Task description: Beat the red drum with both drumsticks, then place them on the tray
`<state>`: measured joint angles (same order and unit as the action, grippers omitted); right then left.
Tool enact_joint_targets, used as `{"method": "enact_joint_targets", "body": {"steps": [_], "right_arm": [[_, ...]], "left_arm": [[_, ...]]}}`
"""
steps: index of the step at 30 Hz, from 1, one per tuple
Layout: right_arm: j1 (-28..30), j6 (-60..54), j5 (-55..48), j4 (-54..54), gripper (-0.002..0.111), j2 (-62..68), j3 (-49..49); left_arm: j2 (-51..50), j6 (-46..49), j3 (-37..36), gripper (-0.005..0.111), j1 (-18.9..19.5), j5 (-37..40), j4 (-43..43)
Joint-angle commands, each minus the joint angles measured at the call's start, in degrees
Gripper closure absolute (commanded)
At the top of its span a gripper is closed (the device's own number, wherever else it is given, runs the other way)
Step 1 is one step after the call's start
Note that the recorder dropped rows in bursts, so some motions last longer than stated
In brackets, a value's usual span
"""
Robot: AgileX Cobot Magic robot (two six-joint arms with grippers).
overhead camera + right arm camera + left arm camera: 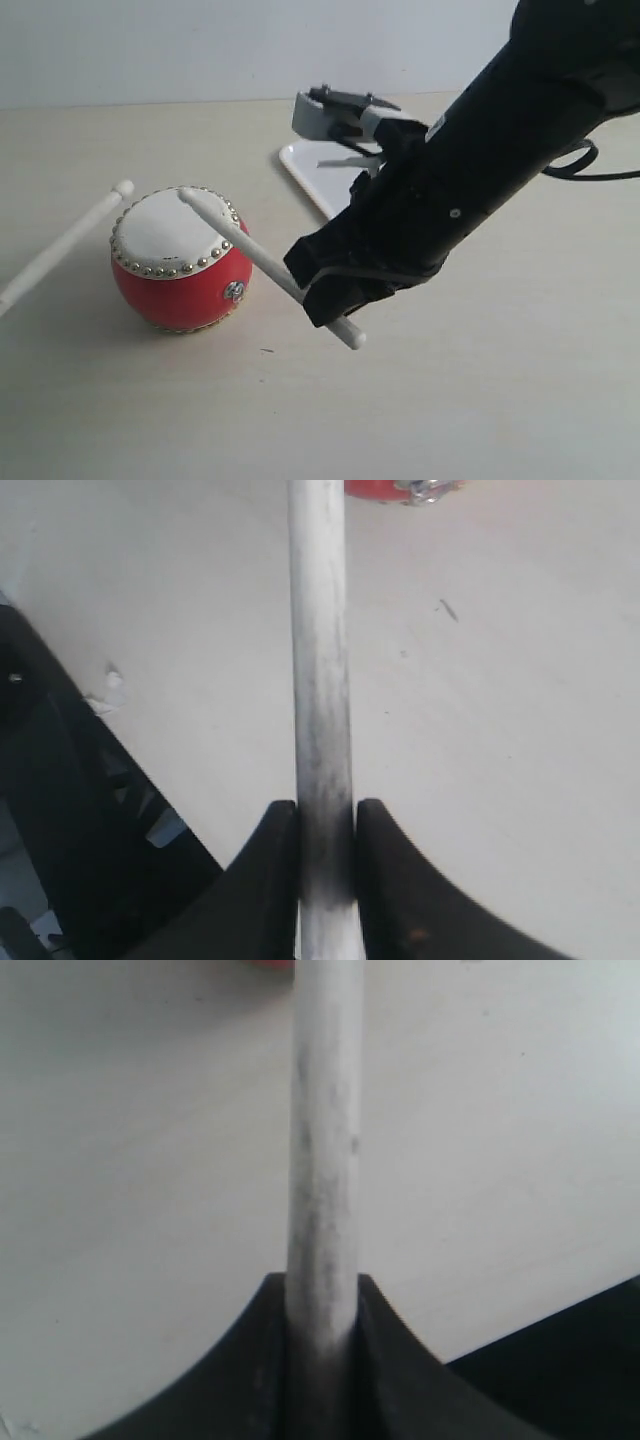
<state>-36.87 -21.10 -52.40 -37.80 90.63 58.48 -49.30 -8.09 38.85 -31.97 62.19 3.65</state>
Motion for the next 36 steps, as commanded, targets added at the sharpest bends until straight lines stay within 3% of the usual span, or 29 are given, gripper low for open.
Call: {"method": "enact_joint_targets", "body": {"steps": [1,6,12,20,31,36], "right_arm": [[-0.4,0.3,0.2,0.4,0.108,7.9,-1.1],[-0.4,0.2,0.2,-3.3,0.108,7.1,-1.0],[-0.4,0.3,0.2,-3.4,0.108,-4.0,-0.7],[-0.4,1.8,-0.6,-3.4,0.108,-11.3,-0.7],[-1.2,-5.2,-3.8,-7.5,0.108,3.7,-1.1],[-3.3,-5.2,-3.5,-7.2,0.108,12.0,-1.0]], "left_arm": [[2.8,-0.9,1.1,0.107,0.1,-3.8,0.3],[1.0,-0.9,-1.8,0.107,0.1,-6.8,0.3],[-7.0,-0.9,-9.3,0.107,0.1,-12.2,0.4],[-16.0,0.0,-8.2,0.107,0.1,-13.9,1.7],[-7.7,0.2,2.7,0.107,0.1,-3.9,2.9],[-2.2,0.2,4.3,0.107,0.1,-1.2,2.8]]}}
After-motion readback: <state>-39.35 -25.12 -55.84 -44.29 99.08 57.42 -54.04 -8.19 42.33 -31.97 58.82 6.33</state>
